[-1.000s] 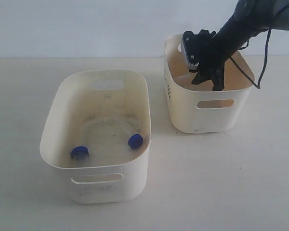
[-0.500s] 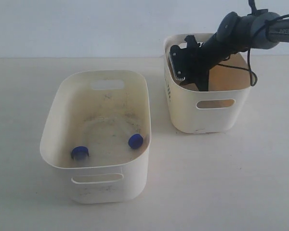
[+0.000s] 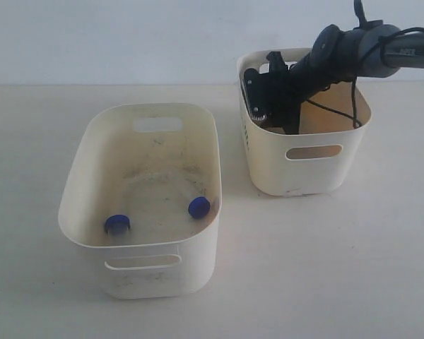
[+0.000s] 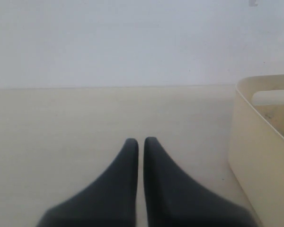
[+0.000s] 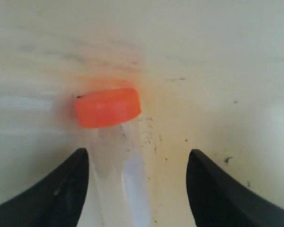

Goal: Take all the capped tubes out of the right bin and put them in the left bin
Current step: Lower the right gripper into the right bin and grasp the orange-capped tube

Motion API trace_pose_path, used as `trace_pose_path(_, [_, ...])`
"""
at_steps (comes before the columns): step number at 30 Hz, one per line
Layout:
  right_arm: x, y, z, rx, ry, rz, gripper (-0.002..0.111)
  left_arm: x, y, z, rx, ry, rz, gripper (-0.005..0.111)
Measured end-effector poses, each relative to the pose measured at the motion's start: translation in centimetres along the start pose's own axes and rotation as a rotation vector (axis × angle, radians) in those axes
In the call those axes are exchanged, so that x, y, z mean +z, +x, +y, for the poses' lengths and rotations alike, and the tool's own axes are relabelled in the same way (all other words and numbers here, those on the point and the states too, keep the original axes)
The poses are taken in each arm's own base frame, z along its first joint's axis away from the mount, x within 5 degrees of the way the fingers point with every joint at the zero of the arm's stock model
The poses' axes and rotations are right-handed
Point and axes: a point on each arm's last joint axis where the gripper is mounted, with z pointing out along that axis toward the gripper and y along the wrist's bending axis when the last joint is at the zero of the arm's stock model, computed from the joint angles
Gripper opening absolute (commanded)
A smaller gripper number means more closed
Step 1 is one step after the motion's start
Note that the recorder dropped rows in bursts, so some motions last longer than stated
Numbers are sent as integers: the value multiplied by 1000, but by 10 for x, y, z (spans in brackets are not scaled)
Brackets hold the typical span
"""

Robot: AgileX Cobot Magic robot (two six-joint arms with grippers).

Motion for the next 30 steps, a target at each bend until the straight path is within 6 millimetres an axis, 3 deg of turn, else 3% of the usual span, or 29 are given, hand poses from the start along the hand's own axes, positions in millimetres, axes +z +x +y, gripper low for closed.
trace_pose_path(9, [7,2,4,9,-7,1,57,0,0,0,0,0,0,4])
trace_pose_path(22, [14,5,8,40,-1,13,0,0,0,0,0,0,0,4])
trace_pose_path(30, [14,5,7,43,9,19,0,0,0,0,0,0,0,4])
